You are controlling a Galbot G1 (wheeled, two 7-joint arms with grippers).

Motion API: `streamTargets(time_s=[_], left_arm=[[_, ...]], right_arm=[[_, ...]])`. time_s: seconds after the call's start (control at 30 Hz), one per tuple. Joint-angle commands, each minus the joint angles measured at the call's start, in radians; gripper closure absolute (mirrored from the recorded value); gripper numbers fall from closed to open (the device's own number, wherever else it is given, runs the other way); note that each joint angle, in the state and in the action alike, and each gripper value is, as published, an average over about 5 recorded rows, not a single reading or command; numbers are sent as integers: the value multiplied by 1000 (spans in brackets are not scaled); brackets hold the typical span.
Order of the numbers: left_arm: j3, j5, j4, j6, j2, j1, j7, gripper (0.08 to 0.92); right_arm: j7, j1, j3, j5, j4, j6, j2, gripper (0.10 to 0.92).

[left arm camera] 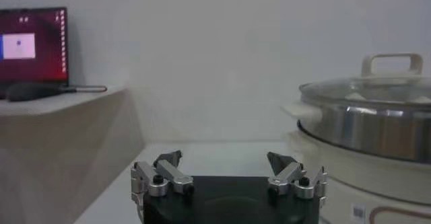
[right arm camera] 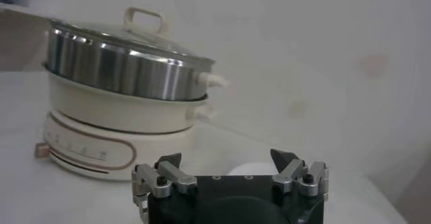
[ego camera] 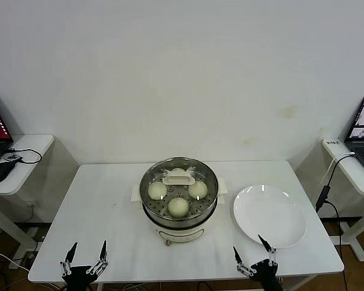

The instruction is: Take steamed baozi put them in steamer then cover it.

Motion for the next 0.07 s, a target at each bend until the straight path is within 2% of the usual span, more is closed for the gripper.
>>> streamTargets(time_s=[0.03,0.07], left_arm=[[2,-31,26,-33,-11,23,4,177],[2,-30,26,-33,-11,23,4,177]], right_arm=[[-6,-12,-10,16,11,-8,-5,203],[-6,-12,-10,16,11,-8,-5,203]])
